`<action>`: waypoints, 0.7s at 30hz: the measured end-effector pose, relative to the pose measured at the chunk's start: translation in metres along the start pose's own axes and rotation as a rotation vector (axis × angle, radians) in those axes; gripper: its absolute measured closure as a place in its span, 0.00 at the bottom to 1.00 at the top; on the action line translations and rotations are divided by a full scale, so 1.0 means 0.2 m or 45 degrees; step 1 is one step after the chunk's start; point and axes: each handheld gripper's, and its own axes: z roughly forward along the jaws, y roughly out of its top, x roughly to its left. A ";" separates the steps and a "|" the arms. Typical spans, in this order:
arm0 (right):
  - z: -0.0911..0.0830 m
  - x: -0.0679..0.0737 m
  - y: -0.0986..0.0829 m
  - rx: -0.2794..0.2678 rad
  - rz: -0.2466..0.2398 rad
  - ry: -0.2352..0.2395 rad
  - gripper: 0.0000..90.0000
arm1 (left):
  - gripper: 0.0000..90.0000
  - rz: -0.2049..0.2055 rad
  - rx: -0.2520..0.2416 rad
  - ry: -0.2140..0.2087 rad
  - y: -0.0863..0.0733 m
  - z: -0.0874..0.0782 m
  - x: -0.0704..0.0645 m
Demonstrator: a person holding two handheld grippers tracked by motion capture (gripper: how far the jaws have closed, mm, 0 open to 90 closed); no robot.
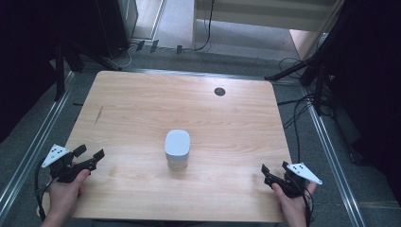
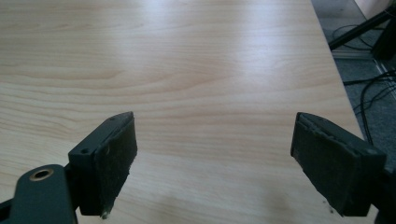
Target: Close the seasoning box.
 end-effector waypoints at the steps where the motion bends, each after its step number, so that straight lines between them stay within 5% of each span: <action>1: -0.01 -0.01 0.00 -0.002 0.000 0.001 0.17 | 0.21 0.001 -0.001 0.002 0.00 0.00 0.00; 9: -0.07 -0.09 -0.04 0.010 -0.068 -0.067 0.17 | 0.22 0.000 -0.003 0.002 0.00 0.00 0.00; 16: -0.08 -0.15 -0.05 -0.017 0.091 0.008 0.17 | 0.22 0.004 -0.008 0.001 0.00 0.00 0.00; 21: -0.09 -0.15 -0.06 -0.029 0.081 0.007 0.20 | 0.22 0.008 -0.003 -0.002 0.00 0.00 0.00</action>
